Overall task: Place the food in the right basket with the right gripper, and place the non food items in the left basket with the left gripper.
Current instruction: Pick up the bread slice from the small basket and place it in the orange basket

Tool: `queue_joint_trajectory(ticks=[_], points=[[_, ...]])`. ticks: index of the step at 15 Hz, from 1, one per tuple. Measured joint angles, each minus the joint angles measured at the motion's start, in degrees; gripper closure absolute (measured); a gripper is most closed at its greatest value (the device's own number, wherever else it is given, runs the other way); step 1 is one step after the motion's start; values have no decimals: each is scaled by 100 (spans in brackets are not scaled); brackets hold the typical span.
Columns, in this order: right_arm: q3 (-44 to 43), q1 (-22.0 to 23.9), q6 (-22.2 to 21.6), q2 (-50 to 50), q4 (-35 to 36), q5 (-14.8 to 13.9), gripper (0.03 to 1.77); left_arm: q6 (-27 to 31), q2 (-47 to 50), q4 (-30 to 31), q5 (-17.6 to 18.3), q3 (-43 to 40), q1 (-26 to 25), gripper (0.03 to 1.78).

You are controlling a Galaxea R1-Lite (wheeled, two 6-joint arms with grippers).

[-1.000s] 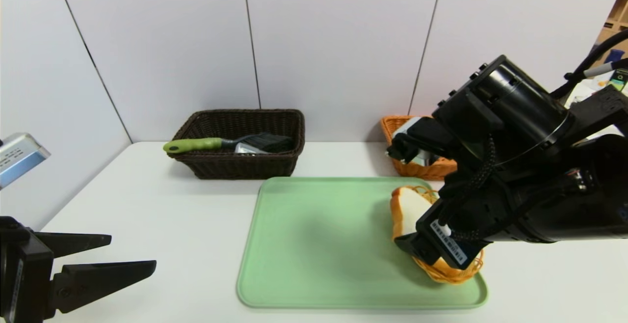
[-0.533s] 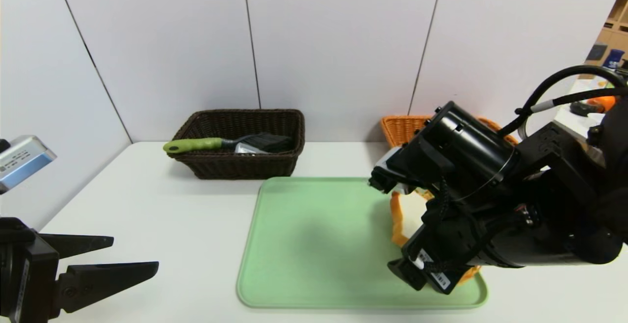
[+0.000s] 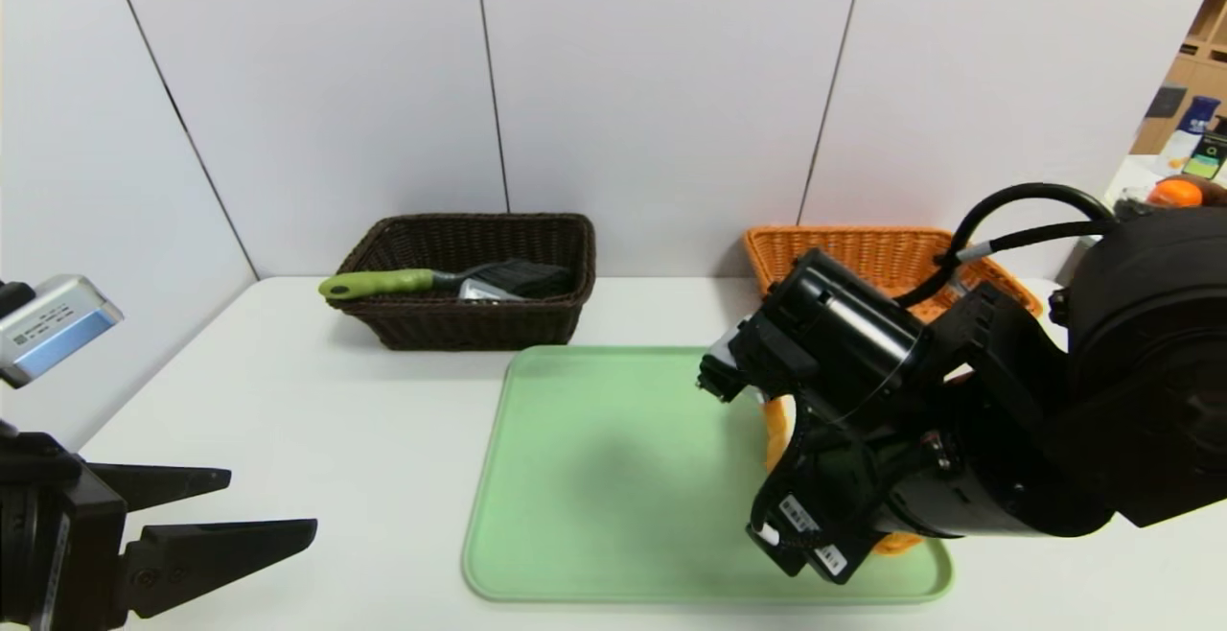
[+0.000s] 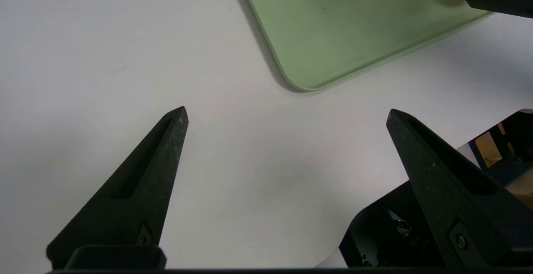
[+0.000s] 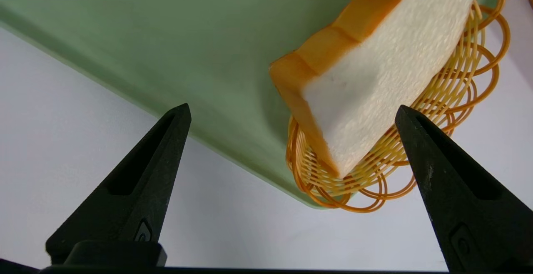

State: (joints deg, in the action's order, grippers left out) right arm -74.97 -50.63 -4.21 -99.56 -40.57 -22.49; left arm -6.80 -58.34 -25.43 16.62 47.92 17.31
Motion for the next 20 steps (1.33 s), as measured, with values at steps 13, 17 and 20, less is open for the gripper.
queue_joint_trajectory(ticks=[13, 17, 20], points=[[-385, 212, -72, -374, -9, -325, 10, -27, -9, 193, -2, -211, 5, 12], [-477, 356, -39, -411, -33, -379, 10, -24, -9, 276, 0, -300, 0, 12], [-483, 422, -15, -411, -50, -389, 10, -24, -9, 294, -2, -330, 0, 12]])
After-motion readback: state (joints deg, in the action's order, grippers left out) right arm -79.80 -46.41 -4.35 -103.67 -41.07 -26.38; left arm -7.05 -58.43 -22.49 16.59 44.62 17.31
